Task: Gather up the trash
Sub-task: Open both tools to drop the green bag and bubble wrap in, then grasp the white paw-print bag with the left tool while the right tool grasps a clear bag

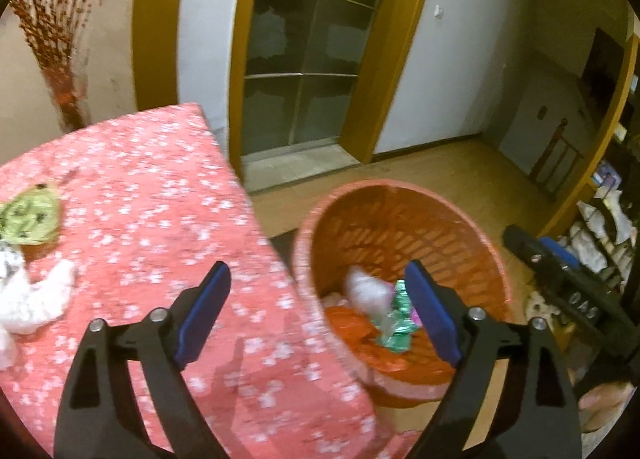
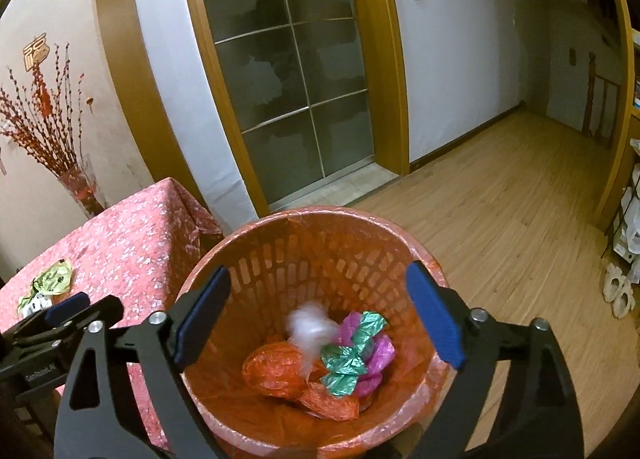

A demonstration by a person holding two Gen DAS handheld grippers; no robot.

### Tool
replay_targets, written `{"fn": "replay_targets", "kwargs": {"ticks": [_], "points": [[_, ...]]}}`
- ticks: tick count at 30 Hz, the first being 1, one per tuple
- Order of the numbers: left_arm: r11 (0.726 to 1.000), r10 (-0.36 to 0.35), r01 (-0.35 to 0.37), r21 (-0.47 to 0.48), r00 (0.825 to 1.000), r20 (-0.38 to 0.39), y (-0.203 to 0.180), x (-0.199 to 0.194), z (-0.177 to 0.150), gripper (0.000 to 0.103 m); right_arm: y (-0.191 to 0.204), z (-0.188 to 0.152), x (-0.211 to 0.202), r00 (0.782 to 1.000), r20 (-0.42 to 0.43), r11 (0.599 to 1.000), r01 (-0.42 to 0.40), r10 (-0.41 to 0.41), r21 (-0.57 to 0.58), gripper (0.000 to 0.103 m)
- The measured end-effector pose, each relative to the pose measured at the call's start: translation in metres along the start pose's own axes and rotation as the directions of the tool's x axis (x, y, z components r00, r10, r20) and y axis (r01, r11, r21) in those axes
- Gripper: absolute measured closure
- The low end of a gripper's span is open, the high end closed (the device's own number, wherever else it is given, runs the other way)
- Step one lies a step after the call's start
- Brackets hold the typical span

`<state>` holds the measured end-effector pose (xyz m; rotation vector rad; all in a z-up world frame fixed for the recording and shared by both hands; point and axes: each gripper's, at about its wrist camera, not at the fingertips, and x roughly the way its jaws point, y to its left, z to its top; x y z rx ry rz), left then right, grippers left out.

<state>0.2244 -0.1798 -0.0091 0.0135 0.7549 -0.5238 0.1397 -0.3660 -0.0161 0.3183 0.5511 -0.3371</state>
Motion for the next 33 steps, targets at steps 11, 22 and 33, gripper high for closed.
{"fn": "replay_targets", "kwargs": {"ticks": [11, 22, 33], "points": [[0.989, 0.148, -0.147, -0.022, 0.989, 0.015, 0.062, -0.035, -0.024, 0.009, 0.033, -0.010, -0.007, 0.998, -0.027, 0.995, -0.066, 0.064, -0.072, 0.011], [0.936, 0.342, -0.337, -0.103, 0.939, 0.043, 0.153, -0.090, -0.049, 0.009, 0.087, -0.023, -0.010, 0.985, -0.068, 0.974, -0.168, 0.159, -0.150, 0.011], [0.850, 0.436, -0.404, -0.337, 0.900, 0.020, 0.259, -0.126, -0.056, 0.022, 0.138, -0.038, -0.007, 0.966, -0.118, 0.943, -0.251, 0.229, -0.220, 0.011]]}}
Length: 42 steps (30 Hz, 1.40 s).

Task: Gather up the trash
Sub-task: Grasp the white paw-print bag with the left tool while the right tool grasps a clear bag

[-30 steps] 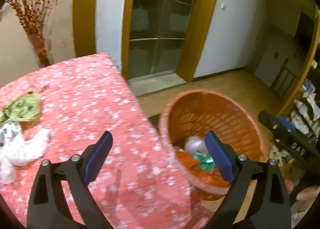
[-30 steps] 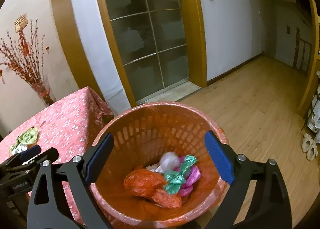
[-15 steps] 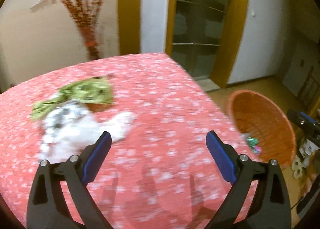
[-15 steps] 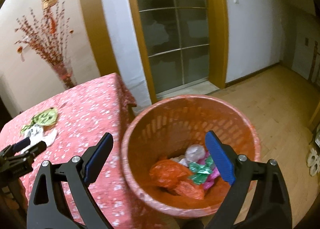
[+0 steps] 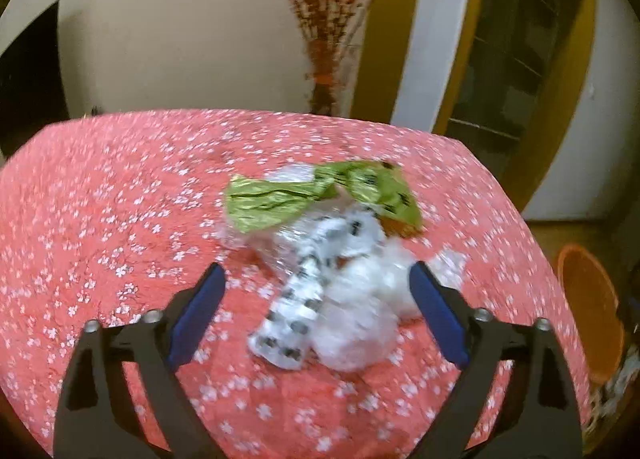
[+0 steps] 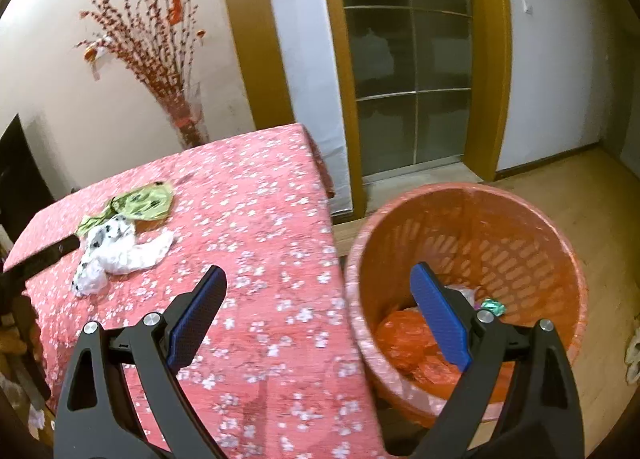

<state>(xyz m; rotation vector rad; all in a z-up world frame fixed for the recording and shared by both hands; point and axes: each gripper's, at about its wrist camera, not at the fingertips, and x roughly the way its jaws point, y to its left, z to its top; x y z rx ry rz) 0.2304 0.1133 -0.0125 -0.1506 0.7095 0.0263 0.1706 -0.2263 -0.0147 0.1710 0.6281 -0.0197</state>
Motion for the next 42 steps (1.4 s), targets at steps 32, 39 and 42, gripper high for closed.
{"fn": "replay_targets", "kwargs": {"ticks": [32, 39, 42], "points": [[0.995, -0.038, 0.043, 0.085, 0.997, -0.061, -0.003, 0.031, 0.003, 0.089, 0.053, 0.000, 0.018, 0.995, -0.062, 0.992, -0.078, 0.072, -0.096, 0.011], [0.998, -0.044, 0.046, 0.047, 0.999, -0.025, 0.017, 0.002, -0.006, 0.089, 0.082, 0.002, 0.023, 0.990, -0.070, 0.981, -0.130, 0.121, -0.144, 0.011], [0.999, -0.031, 0.031, 0.024, 0.999, -0.007, 0.032, -0.011, -0.009, 0.089, 0.103, 0.003, 0.027, 0.985, -0.074, 0.972, -0.165, 0.154, -0.169, 0.011]]}}
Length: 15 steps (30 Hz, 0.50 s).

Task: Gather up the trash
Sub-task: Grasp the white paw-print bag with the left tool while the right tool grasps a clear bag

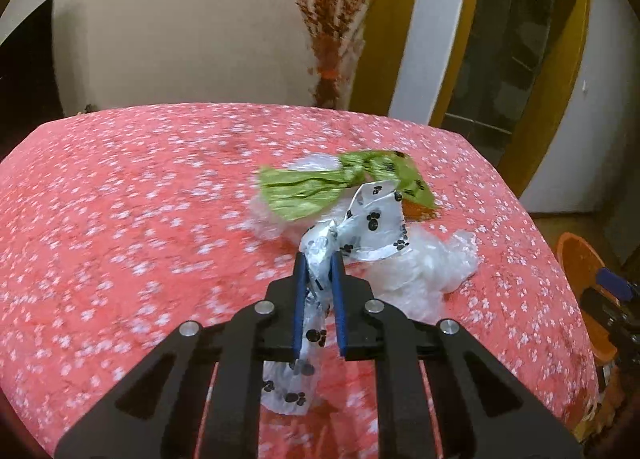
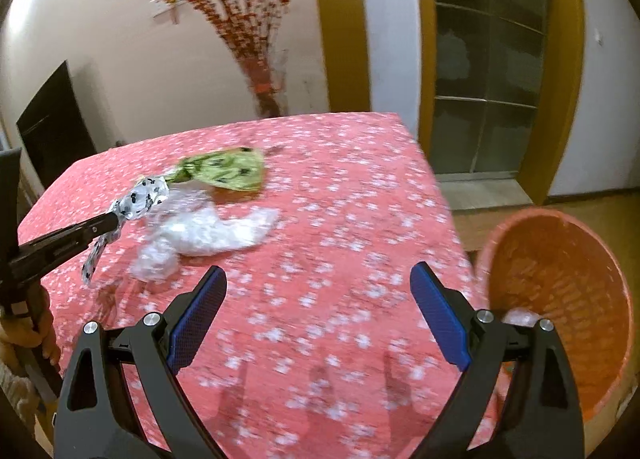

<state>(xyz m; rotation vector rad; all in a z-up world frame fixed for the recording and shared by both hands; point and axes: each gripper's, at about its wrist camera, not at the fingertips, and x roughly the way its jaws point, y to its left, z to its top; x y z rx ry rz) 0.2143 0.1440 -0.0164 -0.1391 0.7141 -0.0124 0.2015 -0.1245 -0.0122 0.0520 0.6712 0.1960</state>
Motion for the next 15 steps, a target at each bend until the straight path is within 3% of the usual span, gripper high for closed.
{"fn": "replay_targets", "kwargs": {"ticks": [10, 15], "points": [[0.991, 0.073, -0.068, -0.116, 0.996, 0.042, 0.062, -0.032, -0.004, 0.089, 0.079, 0.016, 0.040, 0.988, -0.052, 0.987, -0.146, 0.143, -0.071, 0.015], [0.987, 0.088, -0.081, -0.141, 0.995, 0.046, 0.078, -0.033, -0.003, 0.089, 0.107, 0.019, 0.070, 0.981, -0.116, 0.983, -0.166, 0.156, -0.083, 0.017]]}}
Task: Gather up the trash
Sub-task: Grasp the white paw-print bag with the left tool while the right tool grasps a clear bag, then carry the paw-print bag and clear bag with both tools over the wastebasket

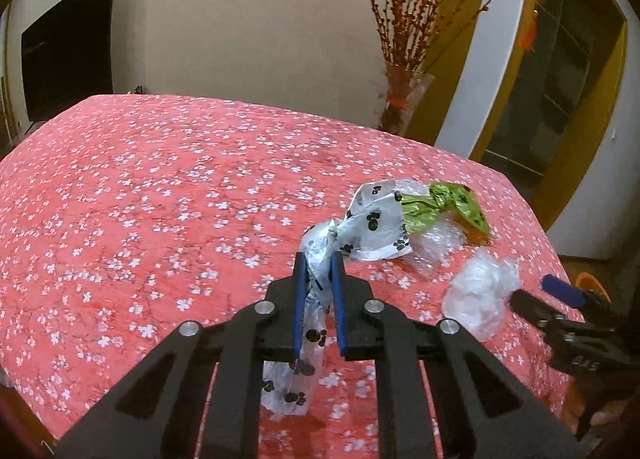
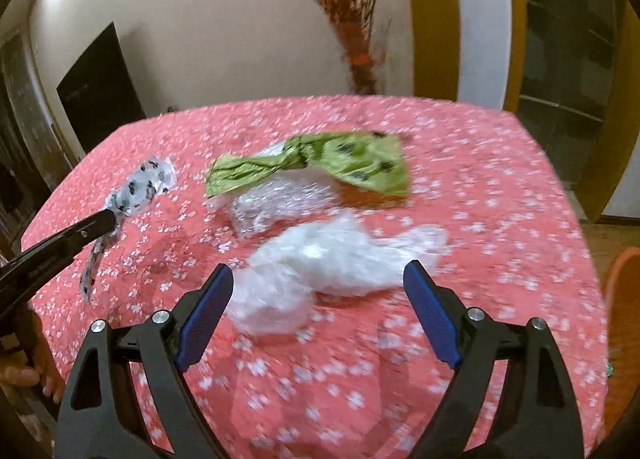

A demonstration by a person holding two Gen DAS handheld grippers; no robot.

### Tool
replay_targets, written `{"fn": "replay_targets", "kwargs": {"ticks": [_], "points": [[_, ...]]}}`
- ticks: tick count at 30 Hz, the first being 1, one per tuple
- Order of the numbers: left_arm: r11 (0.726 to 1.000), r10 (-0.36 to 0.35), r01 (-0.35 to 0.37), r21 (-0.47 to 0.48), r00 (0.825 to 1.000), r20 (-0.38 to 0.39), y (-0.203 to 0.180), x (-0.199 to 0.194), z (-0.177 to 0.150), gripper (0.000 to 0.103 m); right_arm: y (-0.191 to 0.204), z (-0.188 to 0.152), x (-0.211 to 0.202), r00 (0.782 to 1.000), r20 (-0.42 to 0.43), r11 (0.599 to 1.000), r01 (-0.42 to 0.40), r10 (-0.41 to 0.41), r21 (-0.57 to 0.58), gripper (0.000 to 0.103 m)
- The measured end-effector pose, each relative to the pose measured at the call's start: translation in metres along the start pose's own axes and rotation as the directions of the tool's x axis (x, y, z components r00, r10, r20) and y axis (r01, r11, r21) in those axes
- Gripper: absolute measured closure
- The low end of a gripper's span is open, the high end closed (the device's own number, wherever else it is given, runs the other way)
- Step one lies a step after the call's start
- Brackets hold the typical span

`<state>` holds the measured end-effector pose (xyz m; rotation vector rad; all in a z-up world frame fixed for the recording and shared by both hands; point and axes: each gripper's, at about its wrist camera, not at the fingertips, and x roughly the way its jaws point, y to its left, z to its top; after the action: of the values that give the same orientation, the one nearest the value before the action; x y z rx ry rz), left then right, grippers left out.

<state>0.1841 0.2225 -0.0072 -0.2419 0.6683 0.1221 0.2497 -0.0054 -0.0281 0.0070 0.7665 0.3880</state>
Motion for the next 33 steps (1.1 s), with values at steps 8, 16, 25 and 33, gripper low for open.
{"fn": "replay_targets", "kwargs": {"ticks": [8, 16, 25, 33], "points": [[1.000, -0.020, 0.020, -0.003, 1.000, -0.005, 0.003, 0.005, 0.000, 0.089, 0.010, 0.001, 0.042, 0.990, -0.118, 0.996, 0.076, -0.082, -0.054, 0.037], [0.998, -0.056, 0.056, 0.024, 0.998, -0.015, -0.014, 0.008, -0.003, 0.089, -0.019, -0.013, 0.024, 0.991, -0.101, 0.996, 0.085, -0.088, -0.030, 0.077], [0.991, -0.117, 0.119, 0.067, 0.993, -0.029, -0.053, 0.005, -0.008, 0.089, -0.062, -0.028, -0.011, 0.990, -0.061, 0.990, 0.129, -0.125, 0.056, 0.085], [0.975, -0.183, 0.186, 0.119, 0.982, -0.041, -0.094, -0.001, -0.013, 0.089, -0.099, -0.040, -0.054, 0.984, -0.018, 0.975, 0.177, -0.176, 0.133, 0.085]]}}
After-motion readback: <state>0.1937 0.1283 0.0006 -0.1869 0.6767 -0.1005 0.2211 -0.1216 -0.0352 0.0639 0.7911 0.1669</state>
